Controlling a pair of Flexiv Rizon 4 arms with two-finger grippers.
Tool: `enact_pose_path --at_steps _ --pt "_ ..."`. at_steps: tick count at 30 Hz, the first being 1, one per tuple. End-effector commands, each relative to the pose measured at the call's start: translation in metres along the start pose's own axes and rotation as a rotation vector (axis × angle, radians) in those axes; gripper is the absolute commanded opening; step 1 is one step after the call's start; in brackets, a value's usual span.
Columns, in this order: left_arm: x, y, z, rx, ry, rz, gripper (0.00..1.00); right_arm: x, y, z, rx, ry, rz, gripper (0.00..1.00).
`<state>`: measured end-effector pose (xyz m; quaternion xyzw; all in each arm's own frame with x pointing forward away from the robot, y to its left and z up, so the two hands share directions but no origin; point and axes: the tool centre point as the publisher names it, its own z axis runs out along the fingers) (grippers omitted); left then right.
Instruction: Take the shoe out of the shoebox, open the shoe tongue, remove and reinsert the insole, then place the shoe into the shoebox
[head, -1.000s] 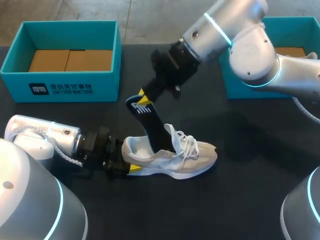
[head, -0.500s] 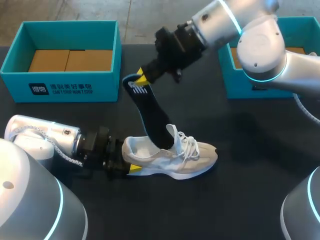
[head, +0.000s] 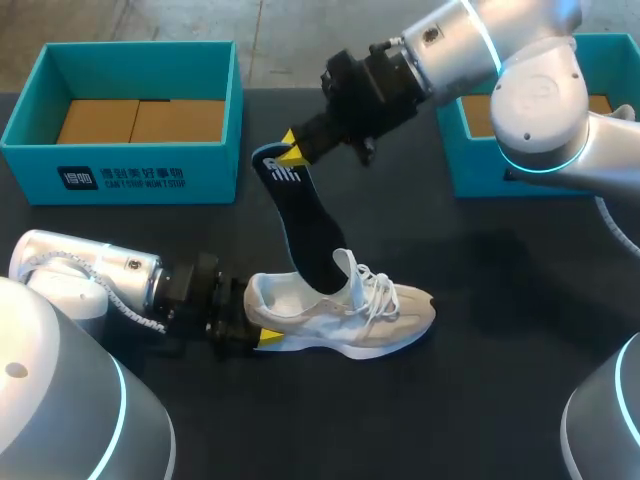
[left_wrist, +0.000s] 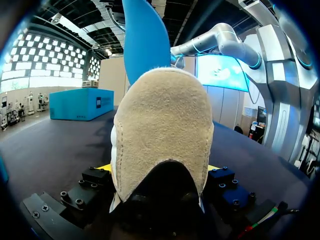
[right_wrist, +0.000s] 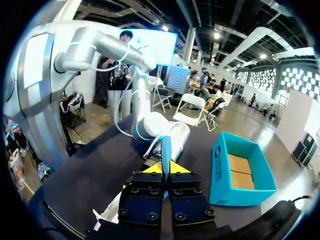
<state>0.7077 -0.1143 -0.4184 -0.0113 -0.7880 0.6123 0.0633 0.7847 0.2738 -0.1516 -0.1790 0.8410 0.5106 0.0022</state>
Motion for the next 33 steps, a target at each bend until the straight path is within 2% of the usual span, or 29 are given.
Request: enact_pose_path --at_steps 1,4,8,10,16,22,33 --pt "0.001 0.003 0.001 -0.001 -0.001 0.000 0.00 0.000 0.000 0.001 0.002 -0.001 -0.001 0.00" --pt "0.001 0.003 0.001 -0.001 -0.001 0.000 0.00 -0.011 0.010 -0.003 -0.001 -0.010 0.004 0.00" --pt "0.001 0.003 0.001 -0.001 -0.001 0.000 0.00 -0.024 0.038 -0.022 0.000 -0.054 0.008 0.00" --pt "0.001 0.003 0.001 -0.001 -0.001 0.000 0.00 -0.027 0.050 -0.032 -0.014 -0.076 -0.001 0.00" --pt "0.001 0.003 0.001 -0.001 -0.001 0.000 0.00 -0.030 0.068 -0.046 -0.037 -0.133 0.027 0.00" --pt "0.001 0.003 0.001 -0.001 -0.001 0.000 0.00 -0.021 0.085 -0.055 -0.075 -0.181 0.060 0.00" --pt "0.001 0.003 0.001 -0.001 -0.001 0.000 0.00 0.008 0.115 -0.081 -0.086 -0.214 0.080 0.00"
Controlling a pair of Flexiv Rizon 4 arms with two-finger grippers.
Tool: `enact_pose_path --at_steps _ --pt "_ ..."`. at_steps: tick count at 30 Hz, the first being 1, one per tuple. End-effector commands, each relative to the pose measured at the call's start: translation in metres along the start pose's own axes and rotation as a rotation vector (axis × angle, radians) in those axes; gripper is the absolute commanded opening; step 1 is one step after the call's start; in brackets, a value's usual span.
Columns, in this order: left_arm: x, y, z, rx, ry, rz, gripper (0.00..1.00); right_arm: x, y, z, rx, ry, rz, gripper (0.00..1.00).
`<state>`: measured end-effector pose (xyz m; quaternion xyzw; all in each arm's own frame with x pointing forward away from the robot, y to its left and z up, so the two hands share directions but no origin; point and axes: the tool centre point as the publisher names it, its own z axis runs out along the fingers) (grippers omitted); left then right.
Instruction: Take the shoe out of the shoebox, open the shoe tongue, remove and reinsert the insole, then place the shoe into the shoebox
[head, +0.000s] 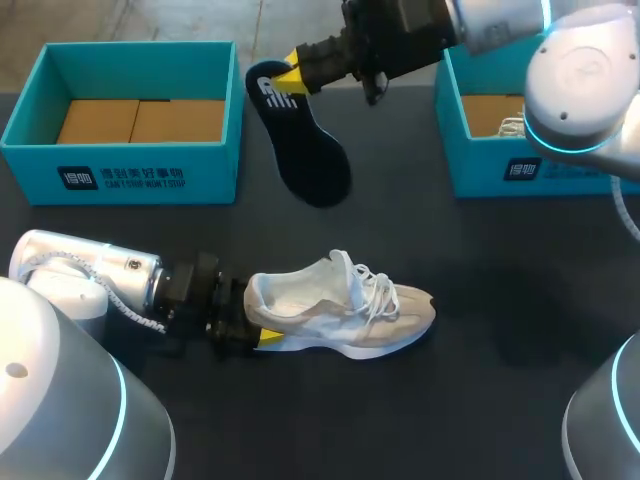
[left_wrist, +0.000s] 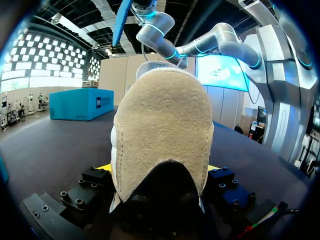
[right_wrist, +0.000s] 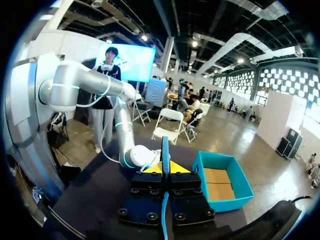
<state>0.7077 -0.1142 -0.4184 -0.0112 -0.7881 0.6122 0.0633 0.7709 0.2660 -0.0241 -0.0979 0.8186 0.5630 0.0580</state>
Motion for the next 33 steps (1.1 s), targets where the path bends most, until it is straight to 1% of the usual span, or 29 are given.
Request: enact_pose_path --at_steps 1,4,6,7,22,23,24,28,33 --pt "0.001 0.003 0.001 -0.001 -0.001 0.000 0.00 0.016 0.007 -0.022 0.010 -0.013 0.017 0.00" --pt "0.001 0.003 0.001 -0.001 -0.001 0.000 0.00 0.020 0.012 -0.033 0.040 -0.003 0.064 0.00" --pt "0.001 0.003 0.001 -0.001 -0.001 0.000 0.00 0.023 0.017 -0.042 0.035 0.022 0.095 0.00" --pt "0.001 0.003 0.001 -0.001 -0.001 0.000 0.00 0.025 0.020 -0.046 0.055 0.035 0.115 0.00" --pt "0.001 0.003 0.001 -0.001 -0.001 0.000 0.00 0.025 0.020 -0.046 0.055 0.035 0.115 0.00" --pt "0.001 0.003 0.001 -0.001 -0.001 0.000 0.00 0.024 0.019 -0.048 0.044 0.032 0.122 0.00" --pt "0.001 0.003 0.001 -0.001 -0.001 0.000 0.00 0.025 0.020 -0.056 0.001 0.015 0.127 0.00" --pt "0.001 0.003 0.001 -0.001 -0.001 0.000 0.00 0.038 0.021 -0.078 -0.055 -0.028 0.152 0.00" --pt "0.001 0.003 0.001 -0.001 -0.001 0.000 0.00 0.059 0.023 -0.096 -0.065 -0.054 0.218 0.00"
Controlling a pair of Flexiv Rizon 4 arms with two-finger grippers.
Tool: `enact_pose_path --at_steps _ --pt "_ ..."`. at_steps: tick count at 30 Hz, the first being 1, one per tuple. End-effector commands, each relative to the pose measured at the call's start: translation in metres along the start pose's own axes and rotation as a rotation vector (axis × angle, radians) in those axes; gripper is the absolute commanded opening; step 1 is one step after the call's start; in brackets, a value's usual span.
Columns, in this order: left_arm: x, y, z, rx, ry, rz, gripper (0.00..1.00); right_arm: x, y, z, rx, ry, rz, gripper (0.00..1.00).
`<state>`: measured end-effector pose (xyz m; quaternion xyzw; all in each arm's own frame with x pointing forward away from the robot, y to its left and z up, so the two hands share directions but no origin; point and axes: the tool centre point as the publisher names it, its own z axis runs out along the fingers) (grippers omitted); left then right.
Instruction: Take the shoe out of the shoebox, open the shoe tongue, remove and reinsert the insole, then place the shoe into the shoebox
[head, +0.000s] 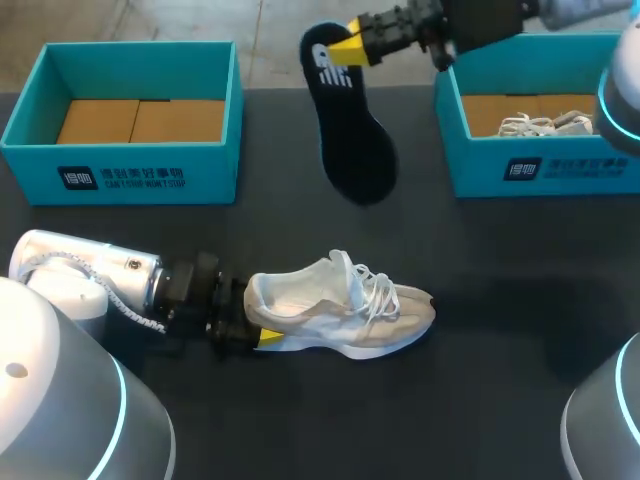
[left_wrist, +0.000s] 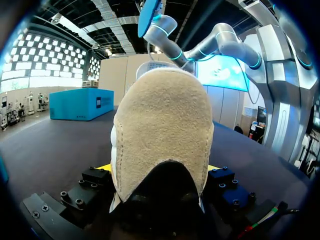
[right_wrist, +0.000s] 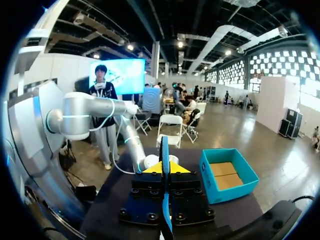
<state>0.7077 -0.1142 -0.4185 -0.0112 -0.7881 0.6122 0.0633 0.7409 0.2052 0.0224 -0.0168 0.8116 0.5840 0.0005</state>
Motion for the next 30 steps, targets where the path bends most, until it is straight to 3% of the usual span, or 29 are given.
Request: enact_pose_path --at_steps 1,13,19,20,30 --pt "0.001 0.003 0.001 -0.001 -0.001 0.000 0.00 0.035 -0.010 -0.026 -0.031 -0.053 0.028 0.00" --pt "0.001 0.003 0.001 -0.001 -0.001 0.000 0.00 0.077 0.000 -0.055 0.000 -0.077 0.152 0.00" --pt "0.001 0.003 0.001 -0.001 -0.001 0.000 0.00 0.098 0.007 -0.061 -0.038 -0.098 0.184 0.00" --pt "0.001 0.003 0.001 -0.001 -0.001 0.000 0.00 0.102 0.008 -0.063 -0.004 -0.110 0.223 0.00" --pt "0.001 0.003 0.001 -0.001 -0.001 0.000 0.00 0.102 0.008 -0.063 -0.004 -0.110 0.223 0.00"
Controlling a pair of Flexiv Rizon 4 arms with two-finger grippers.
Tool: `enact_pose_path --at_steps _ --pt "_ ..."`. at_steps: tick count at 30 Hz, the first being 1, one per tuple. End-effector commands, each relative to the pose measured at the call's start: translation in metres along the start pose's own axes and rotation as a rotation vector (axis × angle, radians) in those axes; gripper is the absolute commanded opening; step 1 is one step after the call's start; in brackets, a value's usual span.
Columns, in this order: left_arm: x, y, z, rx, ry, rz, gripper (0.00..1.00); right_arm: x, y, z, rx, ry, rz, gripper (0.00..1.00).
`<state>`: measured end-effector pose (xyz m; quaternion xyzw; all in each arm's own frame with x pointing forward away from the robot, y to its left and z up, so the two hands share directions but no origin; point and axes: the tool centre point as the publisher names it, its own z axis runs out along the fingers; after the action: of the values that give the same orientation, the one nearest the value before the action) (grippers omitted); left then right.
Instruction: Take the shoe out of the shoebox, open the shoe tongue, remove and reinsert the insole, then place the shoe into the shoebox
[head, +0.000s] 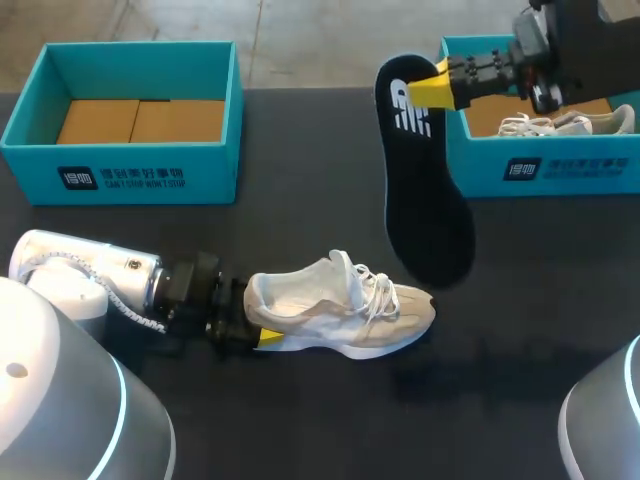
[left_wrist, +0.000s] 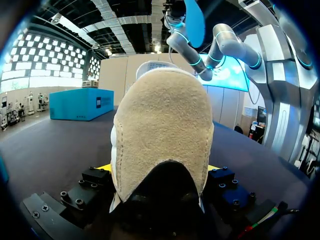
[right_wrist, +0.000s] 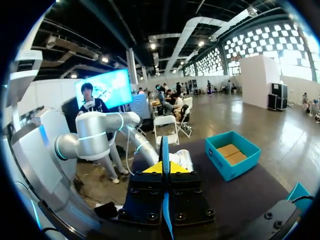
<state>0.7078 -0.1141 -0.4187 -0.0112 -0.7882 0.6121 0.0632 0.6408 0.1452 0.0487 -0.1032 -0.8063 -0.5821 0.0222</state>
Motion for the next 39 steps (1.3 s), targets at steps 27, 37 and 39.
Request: enact_pose_path --at_steps 27,37,39 --pt "0.001 0.003 0.001 -0.001 -0.001 0.000 0.00 0.065 0.008 -0.033 -0.105 -0.055 0.058 0.00" --pt "0.001 0.003 0.001 -0.001 -0.001 0.000 0.00 0.075 0.014 -0.033 -0.080 -0.056 0.072 0.00" --pt "0.001 0.003 0.001 -0.001 -0.001 0.000 0.00 0.073 0.016 -0.031 -0.079 -0.059 0.070 0.00"
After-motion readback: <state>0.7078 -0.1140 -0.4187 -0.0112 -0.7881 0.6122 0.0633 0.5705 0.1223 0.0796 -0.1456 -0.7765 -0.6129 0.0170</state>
